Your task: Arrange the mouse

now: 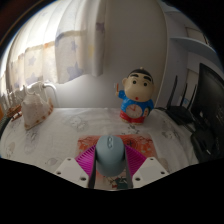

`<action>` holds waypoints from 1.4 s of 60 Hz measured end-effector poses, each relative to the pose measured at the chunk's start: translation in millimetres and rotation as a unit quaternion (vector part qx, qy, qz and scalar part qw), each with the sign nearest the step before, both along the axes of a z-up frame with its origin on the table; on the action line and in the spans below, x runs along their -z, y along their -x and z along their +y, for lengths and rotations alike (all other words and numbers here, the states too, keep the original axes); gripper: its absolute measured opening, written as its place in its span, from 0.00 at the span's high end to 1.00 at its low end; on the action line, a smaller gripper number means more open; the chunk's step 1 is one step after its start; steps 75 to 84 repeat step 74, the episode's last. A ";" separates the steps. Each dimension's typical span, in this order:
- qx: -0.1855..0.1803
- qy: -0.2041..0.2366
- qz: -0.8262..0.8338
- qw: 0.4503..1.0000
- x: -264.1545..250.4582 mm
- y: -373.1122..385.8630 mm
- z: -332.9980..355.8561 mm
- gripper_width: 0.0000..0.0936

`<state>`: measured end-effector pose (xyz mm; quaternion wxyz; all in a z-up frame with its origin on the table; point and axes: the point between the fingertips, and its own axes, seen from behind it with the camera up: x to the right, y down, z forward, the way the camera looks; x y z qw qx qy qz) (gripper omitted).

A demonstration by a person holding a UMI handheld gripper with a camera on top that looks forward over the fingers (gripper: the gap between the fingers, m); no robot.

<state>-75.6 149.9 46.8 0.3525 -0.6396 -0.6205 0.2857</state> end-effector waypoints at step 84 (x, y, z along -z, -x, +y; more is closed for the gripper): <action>0.039 0.013 -0.095 0.995 -127.3 -221.0 -65.9 0.09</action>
